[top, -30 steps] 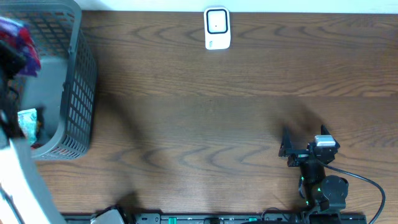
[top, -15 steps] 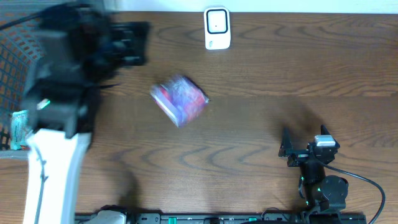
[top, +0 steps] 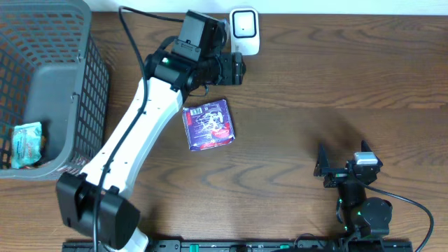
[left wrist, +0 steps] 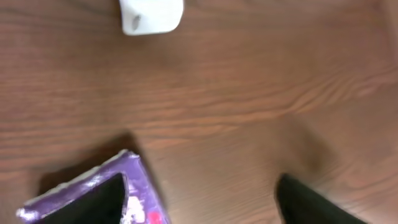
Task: Scan the item barcode
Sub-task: 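Lift the purple package out and place it on the table centre, then reach the left gripper into the basket and grasp the green wipes pack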
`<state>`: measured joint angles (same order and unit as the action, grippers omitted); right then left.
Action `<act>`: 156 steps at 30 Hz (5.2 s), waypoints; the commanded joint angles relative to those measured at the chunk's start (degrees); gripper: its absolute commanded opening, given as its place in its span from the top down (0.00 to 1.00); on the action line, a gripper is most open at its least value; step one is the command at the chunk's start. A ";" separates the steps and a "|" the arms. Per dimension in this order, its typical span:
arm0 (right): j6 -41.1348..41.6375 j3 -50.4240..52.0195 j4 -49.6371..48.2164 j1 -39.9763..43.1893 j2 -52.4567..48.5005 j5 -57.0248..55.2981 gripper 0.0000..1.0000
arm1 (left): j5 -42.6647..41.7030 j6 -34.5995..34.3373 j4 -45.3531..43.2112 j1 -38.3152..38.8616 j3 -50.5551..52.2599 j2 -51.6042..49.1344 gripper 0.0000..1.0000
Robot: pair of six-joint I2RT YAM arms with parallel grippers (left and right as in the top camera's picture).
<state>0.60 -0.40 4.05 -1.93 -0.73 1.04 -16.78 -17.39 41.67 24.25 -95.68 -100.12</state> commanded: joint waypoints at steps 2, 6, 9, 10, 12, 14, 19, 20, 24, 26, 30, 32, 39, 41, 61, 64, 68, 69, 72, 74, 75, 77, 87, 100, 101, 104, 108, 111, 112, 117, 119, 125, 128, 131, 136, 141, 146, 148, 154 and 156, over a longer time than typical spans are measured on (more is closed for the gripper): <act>0.17 0.11 0.24 0.24 0.24 -0.33 0.01 | 2.21 2.75 0.44 -1.62 -0.22 1.95 0.09; 0.17 0.11 0.24 0.24 0.24 -0.33 0.01 | 5.95 2.75 0.26 -4.66 -0.35 5.55 0.01; 0.17 0.11 0.24 0.24 0.24 -0.33 0.01 | 9.22 2.78 0.52 -8.28 -0.35 8.63 0.01; 0.17 0.11 0.24 0.24 0.24 -0.33 0.01 | 10.16 2.75 0.74 -9.75 -0.35 9.57 0.00; 0.17 0.11 0.24 0.24 0.24 -0.33 0.01 | 11.39 2.73 1.25 -13.14 -0.35 11.23 0.01; 0.17 0.11 0.24 0.24 0.24 -0.33 0.01 | 11.54 2.73 1.99 -18.27 -0.35 12.90 0.00; 0.17 0.11 0.22 0.24 0.24 -0.33 0.01 | 11.54 2.73 4.26 -29.35 -0.35 13.92 0.00; 0.17 0.11 0.24 0.24 0.24 -0.33 0.01 | 11.54 2.73 4.83 -31.63 -0.33 13.92 0.00; 0.17 0.11 0.24 0.24 0.24 -0.33 0.01 | 11.54 2.73 5.62 -39.65 -0.33 13.92 0.01; 0.17 0.11 0.24 0.24 0.24 -0.33 0.01 | 11.54 2.73 5.14 -43.71 -0.33 13.92 0.01; 0.17 0.11 0.24 0.24 0.24 -0.33 0.01 | 11.54 2.73 4.59 -51.32 -0.31 13.90 0.01; 0.17 0.11 0.24 0.24 0.24 -0.33 0.01 | 11.54 2.73 5.05 -54.49 -0.04 13.75 0.01; 0.17 0.11 0.22 0.24 0.24 -0.33 0.01 | 17.11 2.95 9.35 -59.71 3.52 11.74 0.01; 0.17 0.11 0.24 0.24 0.24 -0.33 0.01 | 20.92 5.38 9.46 -59.69 5.51 10.88 0.01; 0.17 0.11 0.24 0.24 0.24 -0.33 0.01 | 30.21 6.64 8.44 -59.69 10.62 -7.15 0.06; 0.17 0.11 0.24 0.24 0.24 -0.33 0.01 | 36.57 6.64 8.85 -59.69 10.62 -9.90 0.07; 0.17 0.11 0.24 0.24 0.24 -0.33 0.01 | 41.70 6.67 8.76 -59.71 10.62 -12.74 0.07; 0.17 0.11 0.24 0.24 0.24 -0.33 0.01 | 42.36 6.67 8.50 -59.71 10.62 -13.20 0.07; 0.17 0.11 0.24 0.24 0.24 -0.33 0.01 | 43.23 7.80 7.21 -59.71 10.62 -14.34 0.07; 0.17 0.11 0.24 0.24 0.24 -0.33 0.01 | 43.21 8.44 6.36 -59.69 10.62 -14.82 0.07; 0.17 0.11 0.24 0.24 0.24 -0.33 0.01 | 43.17 8.61 5.99 -59.71 10.62 -14.99 0.07; 0.17 0.11 0.24 0.24 0.24 -0.33 0.01 | 42.93 8.61 5.62 -59.71 10.62 -15.41 0.14; 0.17 0.11 0.24 0.24 0.24 -0.33 0.01 | 42.97 8.59 6.51 -59.52 10.69 -14.97 0.93; 0.17 0.11 0.24 0.24 0.24 -0.33 0.01 | 41.81 8.59 2.58 -52.43 7.23 6.51 0.93; 0.17 0.11 0.24 0.24 0.24 -0.33 0.01 | 40.22 8.59 1.27 -51.47 7.23 8.74 0.93; 0.17 0.11 0.22 0.24 0.24 -0.33 0.01 | 31.19 8.57 -2.45 -48.59 7.23 14.93 0.93; 0.17 0.11 0.24 0.24 0.24 -0.33 0.01 | 22.29 8.57 -6.25 -44.96 7.23 20.74 0.93; 0.17 0.11 0.24 0.24 0.24 -0.33 0.01 | 22.40 8.90 -7.52 -43.28 7.26 22.38 0.87; 0.17 0.11 0.24 0.24 0.24 -0.33 0.01 | 22.38 9.51 -7.45 -43.30 7.28 22.29 0.71; 0.17 0.11 0.24 0.24 0.24 -0.33 0.01 | 22.38 15.85 -3.74 -43.95 7.34 18.32 0.18; 0.17 0.11 0.24 0.24 0.24 -0.33 0.01 | 23.06 20.04 -2.21 -43.95 7.37 15.65 0.04; 0.17 0.11 0.22 0.24 0.24 -0.33 0.01 | 34.32 20.57 -1.46 -44.76 7.37 6.62 0.02; 0.17 0.11 0.22 0.24 0.24 -0.33 0.01 | 33.88 18.64 -1.60 -46.66 7.37 3.15 0.02; 0.17 0.11 0.24 0.24 0.24 -0.33 0.01 | 30.34 17.16 -1.55 -49.18 7.37 0.35 0.02; 0.17 0.11 0.24 0.24 0.24 -0.33 0.01 | 22.71 17.42 -1.05 -52.81 7.41 -2.97 0.02; 0.17 0.11 0.22 0.24 0.24 -0.33 0.01 | 17.70 21.86 -0.04 -54.07 8.70 -5.46 0.00; 0.17 0.11 0.24 0.24 0.24 -0.33 0.01 | 17.59 23.43 0.24 -54.07 11.15 -9.18 0.01; 0.17 0.11 0.24 0.24 0.24 -0.33 0.01 | 17.59 24.59 0.61 -54.07 11.37 -10.93 0.01; 0.17 0.11 0.24 0.24 0.24 -0.33 0.01 | 20.52 27.43 -1.07 -54.07 11.37 -17.55 0.01; 0.17 0.11 0.24 0.24 0.24 -0.33 0.01 | 21.55 27.45 -1.77 -54.07 11.37 -19.41 0.01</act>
<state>0.60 -0.40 4.05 -1.93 -0.73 1.04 3.20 8.32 40.10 -29.85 -84.82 -116.81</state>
